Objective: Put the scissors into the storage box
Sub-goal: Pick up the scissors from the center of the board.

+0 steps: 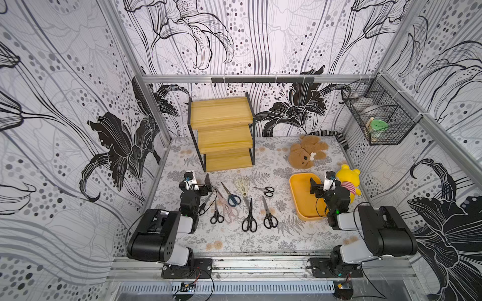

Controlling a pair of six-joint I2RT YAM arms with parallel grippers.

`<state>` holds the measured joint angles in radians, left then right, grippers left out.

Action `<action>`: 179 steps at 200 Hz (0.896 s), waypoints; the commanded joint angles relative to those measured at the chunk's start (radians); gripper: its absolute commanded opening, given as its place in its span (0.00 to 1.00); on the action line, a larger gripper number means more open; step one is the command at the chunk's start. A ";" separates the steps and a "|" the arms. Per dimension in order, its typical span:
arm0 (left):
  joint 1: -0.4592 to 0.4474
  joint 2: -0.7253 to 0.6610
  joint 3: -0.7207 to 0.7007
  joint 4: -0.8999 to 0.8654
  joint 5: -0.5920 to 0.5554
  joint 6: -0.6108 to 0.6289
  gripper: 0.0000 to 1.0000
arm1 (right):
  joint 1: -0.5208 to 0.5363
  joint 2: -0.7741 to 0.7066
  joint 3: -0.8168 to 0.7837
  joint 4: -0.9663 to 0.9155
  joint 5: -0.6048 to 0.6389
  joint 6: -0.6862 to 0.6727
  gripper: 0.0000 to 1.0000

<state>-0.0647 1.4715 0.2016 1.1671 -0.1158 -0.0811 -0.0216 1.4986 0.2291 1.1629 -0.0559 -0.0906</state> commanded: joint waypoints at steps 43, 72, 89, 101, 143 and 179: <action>-0.003 0.002 0.013 0.045 -0.015 -0.002 0.98 | -0.005 -0.002 0.012 -0.011 0.016 0.020 0.95; -0.003 0.003 0.013 0.046 -0.015 -0.003 0.98 | -0.005 -0.001 0.013 -0.010 0.016 0.019 0.95; -0.003 0.002 0.013 0.046 -0.015 -0.002 0.98 | -0.005 -0.001 0.012 -0.011 0.015 0.020 0.95; -0.002 0.003 0.014 0.046 -0.015 -0.004 0.98 | -0.004 -0.001 0.013 -0.011 0.015 0.020 0.95; -0.001 0.001 0.013 0.045 -0.015 -0.003 0.98 | -0.005 -0.001 0.012 -0.011 0.014 0.020 0.95; 0.007 0.004 0.021 0.034 -0.007 -0.011 0.98 | -0.006 0.000 0.015 -0.014 0.011 0.024 0.95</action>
<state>-0.0643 1.4715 0.2016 1.1732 -0.1162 -0.0814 -0.0216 1.4986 0.2291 1.1625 -0.0559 -0.0906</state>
